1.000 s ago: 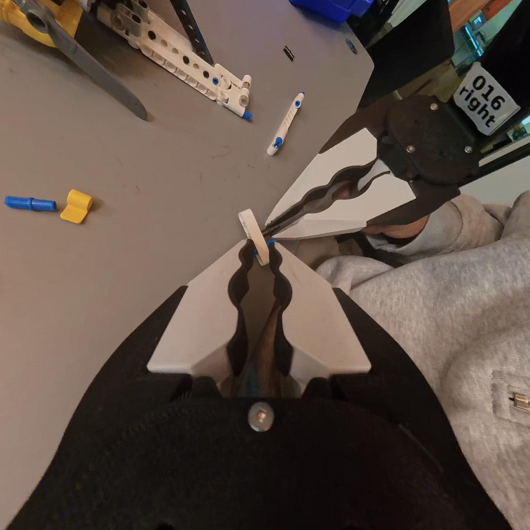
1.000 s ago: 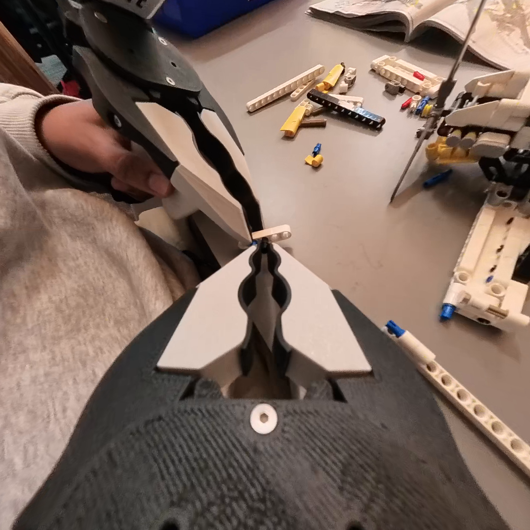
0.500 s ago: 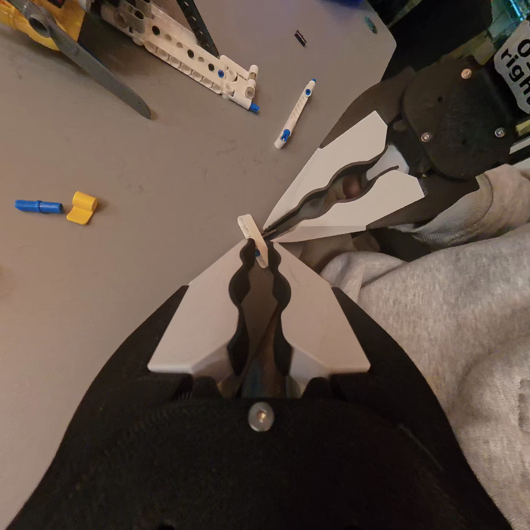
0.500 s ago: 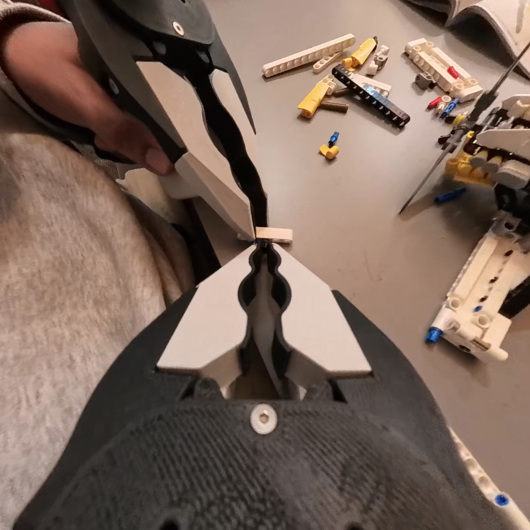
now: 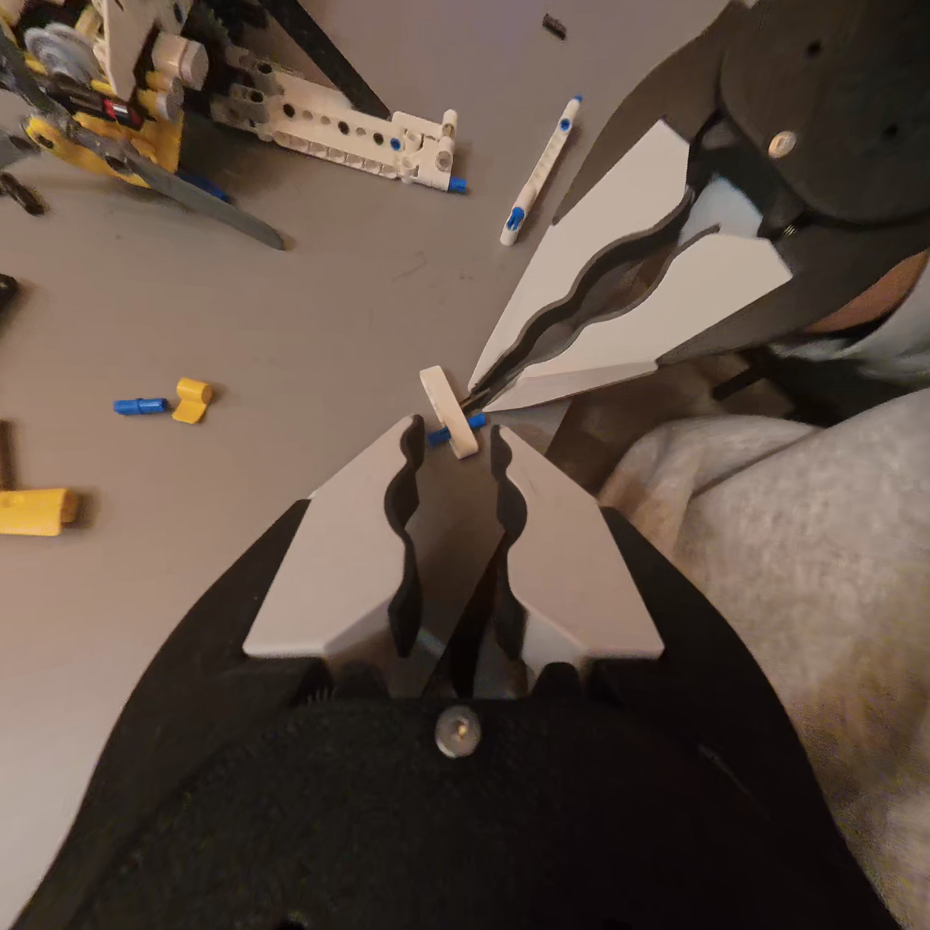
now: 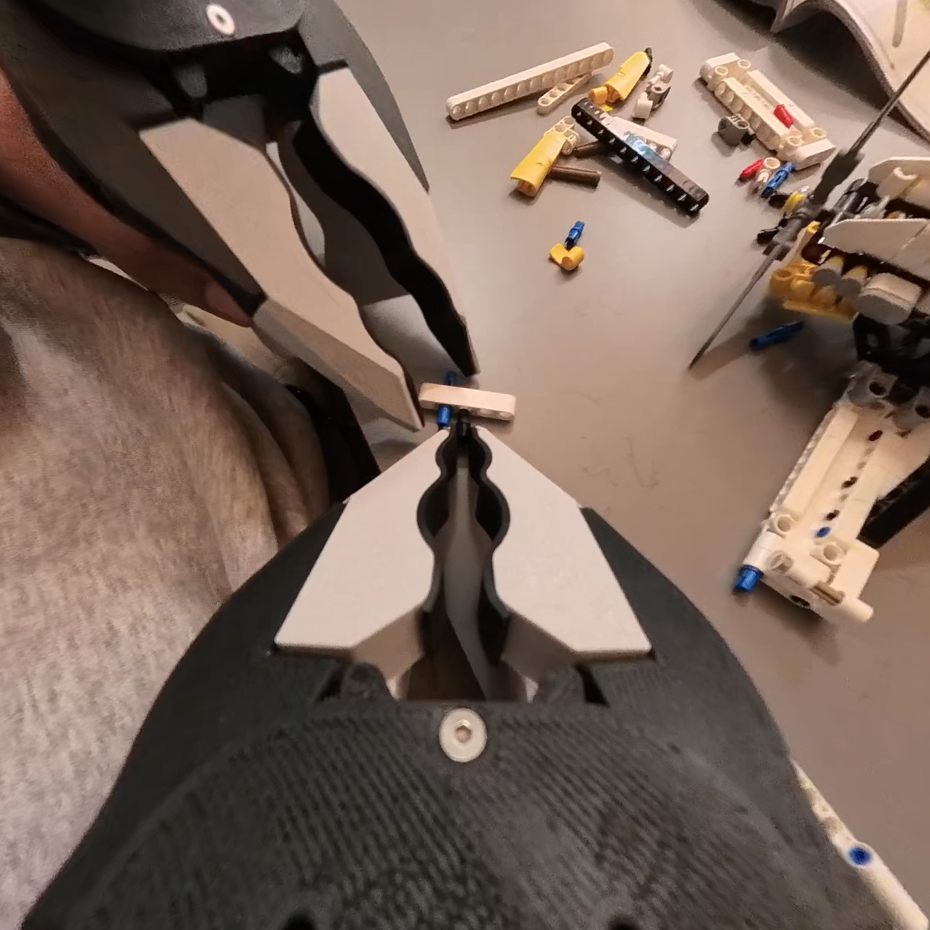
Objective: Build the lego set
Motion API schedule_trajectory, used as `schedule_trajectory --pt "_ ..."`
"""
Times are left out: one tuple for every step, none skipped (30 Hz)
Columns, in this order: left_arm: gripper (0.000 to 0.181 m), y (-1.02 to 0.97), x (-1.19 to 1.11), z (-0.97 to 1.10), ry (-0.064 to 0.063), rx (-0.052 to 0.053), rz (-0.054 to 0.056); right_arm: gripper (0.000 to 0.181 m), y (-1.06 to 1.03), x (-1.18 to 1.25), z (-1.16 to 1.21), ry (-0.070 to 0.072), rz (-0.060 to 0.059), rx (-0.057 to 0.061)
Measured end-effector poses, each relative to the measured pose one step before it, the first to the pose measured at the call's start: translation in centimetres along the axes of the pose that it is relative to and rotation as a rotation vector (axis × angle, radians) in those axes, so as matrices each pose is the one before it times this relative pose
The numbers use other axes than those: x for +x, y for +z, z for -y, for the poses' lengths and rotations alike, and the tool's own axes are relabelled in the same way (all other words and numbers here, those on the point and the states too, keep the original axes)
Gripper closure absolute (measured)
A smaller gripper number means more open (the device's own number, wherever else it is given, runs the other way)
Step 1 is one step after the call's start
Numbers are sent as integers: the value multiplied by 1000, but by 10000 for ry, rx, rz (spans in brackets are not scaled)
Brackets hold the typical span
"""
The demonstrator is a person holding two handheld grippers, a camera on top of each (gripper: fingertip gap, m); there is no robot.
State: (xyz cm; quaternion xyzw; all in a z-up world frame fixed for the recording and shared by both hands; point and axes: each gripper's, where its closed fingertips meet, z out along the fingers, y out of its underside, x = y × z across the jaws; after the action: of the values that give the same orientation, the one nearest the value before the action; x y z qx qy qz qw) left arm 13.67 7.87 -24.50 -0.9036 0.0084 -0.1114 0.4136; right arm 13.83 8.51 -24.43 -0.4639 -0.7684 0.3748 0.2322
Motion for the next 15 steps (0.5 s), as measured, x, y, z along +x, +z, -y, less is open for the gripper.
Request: schedule_trajectory --pt "160 73 -111 -110 268 -101 187 178 -5 -3 10 63 19 2" --pt "162 51 -33 -105 222 -105 99 179 -1 -5 19 55 24 8" --pt "162 -1 10 -17 146 -21 27 179 -20 -10 8 44 23 12" --pt "161 7 11 -39 86 -27 -4 179 -20 1 12 51 18 16" --pt "161 -20 46 -49 88 -30 -41 179 -29 7 13 63 17 25" --pt "161 -23 48 -46 101 -19 -33 179 -36 9 23 82 22 40" --pt "160 -25 36 -48 117 -1 -30 179 -45 6 52 117 48 77" --pt "160 -19 19 -34 99 23 -21 178 -42 -20 104 173 84 123" --pt "158 -39 54 -21 93 27 -46 178 -68 -6 125 227 102 151" --pt "158 -24 44 -15 57 13 -39 178 -45 -19 130 244 120 149" --pt "158 -17 36 3 43 10 -29 178 -48 -34 104 227 130 123" --pt "158 -21 11 16 42 29 -14 178 -30 -40 79 178 105 87" --pt "159 -34 -22 30 36 43 9 178 -15 -27 35 89 55 37" --pt "159 -23 -14 29 6 40 -13 178 -14 -27 2 -23 13 -8" --pt "159 -29 6 39 10 42 -29 178 6 -95 16 -107 11 -19"
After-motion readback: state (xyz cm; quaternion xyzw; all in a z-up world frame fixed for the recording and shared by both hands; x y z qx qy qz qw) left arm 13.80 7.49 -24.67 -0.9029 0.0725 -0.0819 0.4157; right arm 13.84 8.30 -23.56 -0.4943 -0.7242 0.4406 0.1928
